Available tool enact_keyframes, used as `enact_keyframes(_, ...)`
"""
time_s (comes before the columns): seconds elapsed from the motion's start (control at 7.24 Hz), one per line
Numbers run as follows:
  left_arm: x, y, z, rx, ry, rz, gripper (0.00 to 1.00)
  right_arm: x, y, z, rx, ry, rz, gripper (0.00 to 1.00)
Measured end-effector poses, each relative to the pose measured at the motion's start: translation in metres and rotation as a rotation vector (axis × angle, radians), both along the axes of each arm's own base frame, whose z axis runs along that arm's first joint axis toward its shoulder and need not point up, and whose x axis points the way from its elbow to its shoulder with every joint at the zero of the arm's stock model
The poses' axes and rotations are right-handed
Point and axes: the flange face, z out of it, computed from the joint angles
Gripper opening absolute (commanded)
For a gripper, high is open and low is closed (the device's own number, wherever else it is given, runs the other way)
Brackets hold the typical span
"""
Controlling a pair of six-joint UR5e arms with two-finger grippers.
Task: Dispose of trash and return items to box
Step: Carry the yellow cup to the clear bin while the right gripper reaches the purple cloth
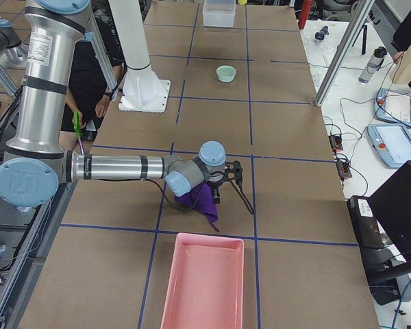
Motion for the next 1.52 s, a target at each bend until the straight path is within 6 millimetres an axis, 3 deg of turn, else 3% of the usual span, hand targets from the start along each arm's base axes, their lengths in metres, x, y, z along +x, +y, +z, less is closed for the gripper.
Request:
enact_keyframes(0.41, -0.030, -0.001, 0.012, 0.020, -0.023, 0.005, 0.00, -0.036, 0.021, 0.004, 0.007, 0.021, -0.089, 1.00)
enact_keyframes(0.83, -0.039, -0.003, 0.019, 0.016, -0.025, 0.001, 0.00, -0.059, 0.047, 0.004, 0.042, 0.076, -0.144, 1.00)
enact_keyframes(0.97, -0.041, -0.003, 0.020, 0.017, -0.026, 0.001, 0.00, -0.065, 0.053, 0.009, 0.053, 0.109, -0.153, 0.70)
enact_keyframes(1.1, -0.042, -0.003, 0.022, 0.015, -0.027, 0.003, 0.00, -0.068, 0.057, 0.013, 0.058, 0.132, -0.158, 0.28)
enact_keyframes(1.24, -0.044, -0.004, 0.031, 0.008, -0.029, 0.010, 0.00, -0.069, 0.059, 0.015, 0.059, 0.144, -0.160, 0.00)
enact_keyframes(1.52, -0.052, -0.007, 0.065, -0.016, -0.036, 0.045, 0.00, -0.071, 0.059, 0.015, 0.068, 0.146, -0.164, 0.00)
